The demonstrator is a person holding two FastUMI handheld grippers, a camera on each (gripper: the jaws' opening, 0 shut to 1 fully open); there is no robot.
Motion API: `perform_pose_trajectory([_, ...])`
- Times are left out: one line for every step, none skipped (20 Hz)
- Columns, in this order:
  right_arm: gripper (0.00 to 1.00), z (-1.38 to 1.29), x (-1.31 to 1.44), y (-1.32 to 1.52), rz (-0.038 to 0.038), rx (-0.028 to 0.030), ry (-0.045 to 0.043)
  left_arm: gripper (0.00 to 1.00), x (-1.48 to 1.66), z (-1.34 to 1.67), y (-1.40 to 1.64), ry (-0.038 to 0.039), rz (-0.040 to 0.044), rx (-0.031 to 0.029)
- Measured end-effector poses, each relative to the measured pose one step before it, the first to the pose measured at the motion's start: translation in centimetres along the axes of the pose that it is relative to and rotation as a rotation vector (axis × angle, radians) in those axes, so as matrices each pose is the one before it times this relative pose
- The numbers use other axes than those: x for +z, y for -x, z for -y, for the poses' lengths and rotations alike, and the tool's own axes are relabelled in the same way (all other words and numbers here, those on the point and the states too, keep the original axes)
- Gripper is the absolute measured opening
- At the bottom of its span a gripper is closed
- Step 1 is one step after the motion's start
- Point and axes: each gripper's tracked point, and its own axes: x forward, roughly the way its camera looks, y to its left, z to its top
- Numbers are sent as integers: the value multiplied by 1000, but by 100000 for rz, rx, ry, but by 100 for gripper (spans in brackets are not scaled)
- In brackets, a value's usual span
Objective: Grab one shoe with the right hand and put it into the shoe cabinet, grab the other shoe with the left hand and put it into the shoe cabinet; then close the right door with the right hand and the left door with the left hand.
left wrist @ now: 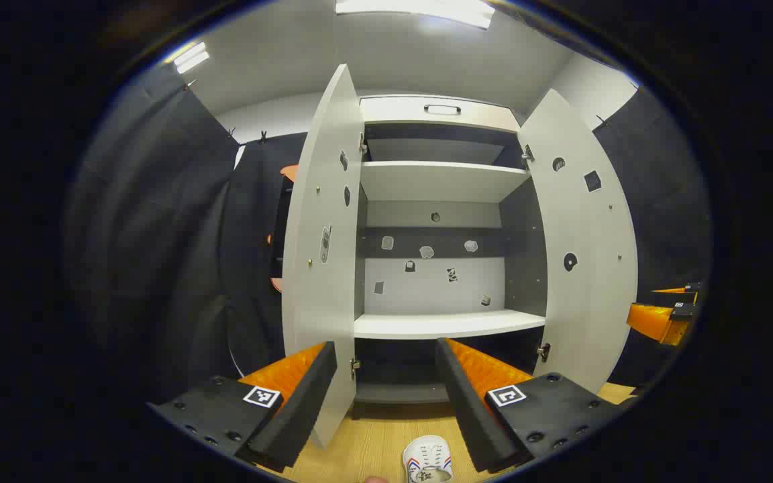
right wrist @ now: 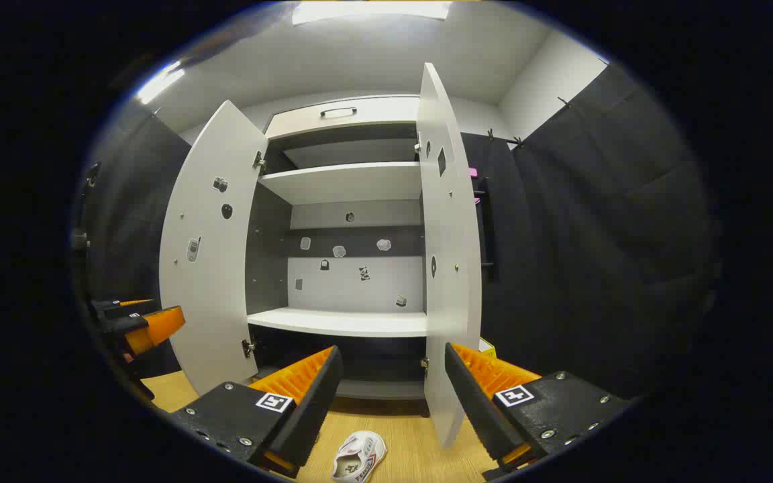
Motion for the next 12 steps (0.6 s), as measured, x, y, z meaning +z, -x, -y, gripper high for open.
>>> perform_pose_trajectory([94, 36, 30, 21, 98, -17, -8, 96, -21, -101, 46, 95, -52, 229])
perform_pose_trajectory([94, 18, 9, 68, 29, -107, 90, 97, -73, -97, -4, 304, -154, 246])
perform_pose_trajectory([94, 21, -36, 37, -101, -69, 97, 94, -126, -156, 26, 659, -166, 194])
perform_pose_trajectory([94, -48, -105, -64, -142, 90, -10, 96, -7, -91, -7, 1436, -306, -13])
perform_pose_trajectory([94, -58, -11, -98, -106, 142, -152, 94, 33, -75, 76, 997, 56, 41])
perform_pose_trajectory([94, -48, -23, -77, -140, 144, -162, 94, 112, -191, 24, 261, 142, 347])
perform_pose_trajectory([94, -44, 11, -77, -52, -26, -153, 96, 25, -160, -73, -234, 249, 294])
perform_pose_trajectory([94, -3, -76, 23, -45, 24, -97, 96, 91, -93, -98, -550, 148, 90])
perform_pose_trajectory([94, -170, -73, -130, -122, 160, -61, 96, -45, -64, 158, -561, 58, 181])
perform_pose_trajectory([94, -134, -28, 15, -69, 150, 51, 94, -16, -68, -34, -255, 4, 71])
perform_pose_trajectory([94, 9, 35, 13, 8, 108, 141, 96, -64, -58, -91, -58, -110, 63])
perform_pose_trajectory([94, -89, 6, -36, 60, 73, 164, 96, -90, 10, 110, 294, -188, 159])
